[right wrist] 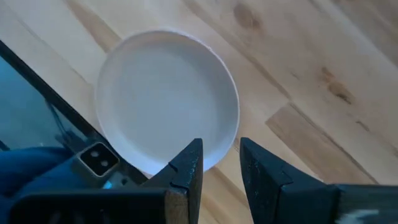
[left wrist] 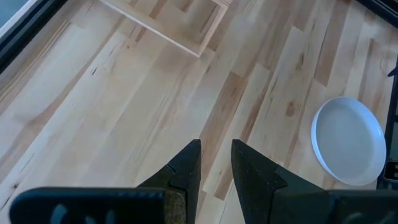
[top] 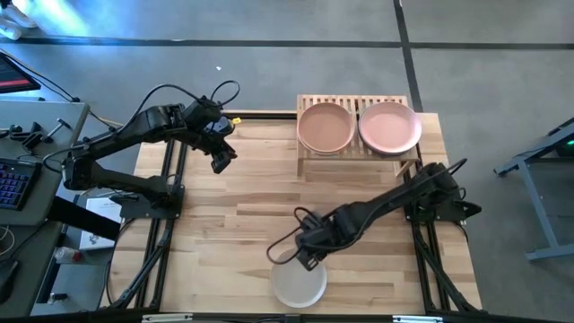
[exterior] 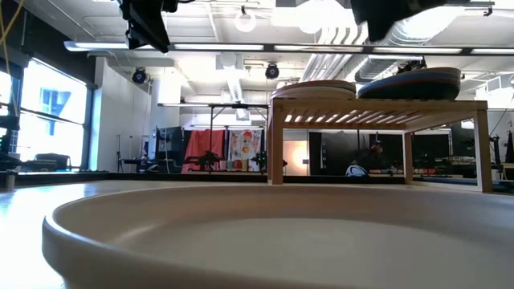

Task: Place and stack plates onto a shelf
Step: Stack the gray plate on top of the brown plate on the shelf

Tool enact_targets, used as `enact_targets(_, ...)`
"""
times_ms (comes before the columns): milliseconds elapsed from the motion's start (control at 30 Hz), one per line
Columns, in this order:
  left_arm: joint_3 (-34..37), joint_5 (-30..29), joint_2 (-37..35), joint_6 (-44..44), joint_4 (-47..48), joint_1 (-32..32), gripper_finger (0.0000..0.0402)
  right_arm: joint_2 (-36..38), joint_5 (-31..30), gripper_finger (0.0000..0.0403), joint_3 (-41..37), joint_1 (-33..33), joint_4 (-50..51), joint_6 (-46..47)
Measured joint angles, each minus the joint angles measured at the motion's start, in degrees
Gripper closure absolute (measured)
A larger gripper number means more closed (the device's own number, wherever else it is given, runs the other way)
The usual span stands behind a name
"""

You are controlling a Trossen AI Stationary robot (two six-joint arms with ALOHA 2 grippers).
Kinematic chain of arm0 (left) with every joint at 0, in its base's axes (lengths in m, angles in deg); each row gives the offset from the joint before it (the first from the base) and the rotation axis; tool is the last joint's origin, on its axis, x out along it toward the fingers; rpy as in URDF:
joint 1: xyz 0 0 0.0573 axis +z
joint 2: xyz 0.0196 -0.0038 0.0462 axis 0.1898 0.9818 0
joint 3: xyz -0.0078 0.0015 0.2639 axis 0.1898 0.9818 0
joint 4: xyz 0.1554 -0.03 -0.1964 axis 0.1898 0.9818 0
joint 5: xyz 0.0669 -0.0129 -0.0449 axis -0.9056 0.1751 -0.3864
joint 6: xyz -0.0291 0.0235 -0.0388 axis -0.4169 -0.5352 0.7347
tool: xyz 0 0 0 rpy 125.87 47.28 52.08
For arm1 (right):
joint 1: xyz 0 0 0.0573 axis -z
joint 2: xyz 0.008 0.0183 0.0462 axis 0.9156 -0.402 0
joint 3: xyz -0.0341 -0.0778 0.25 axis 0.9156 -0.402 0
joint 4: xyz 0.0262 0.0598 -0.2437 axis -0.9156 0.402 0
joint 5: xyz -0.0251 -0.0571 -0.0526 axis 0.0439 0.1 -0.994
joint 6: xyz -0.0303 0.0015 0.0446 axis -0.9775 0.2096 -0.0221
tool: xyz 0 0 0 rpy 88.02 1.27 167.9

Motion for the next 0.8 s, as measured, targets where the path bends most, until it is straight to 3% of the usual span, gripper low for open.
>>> enact_targets(800, 0.0, 0.0, -0.02, 0.59, -0.02, 0.0, 0.0325, -11.8, 1.45, 0.0318, 0.0, -0.55, -1.98, -2.96)
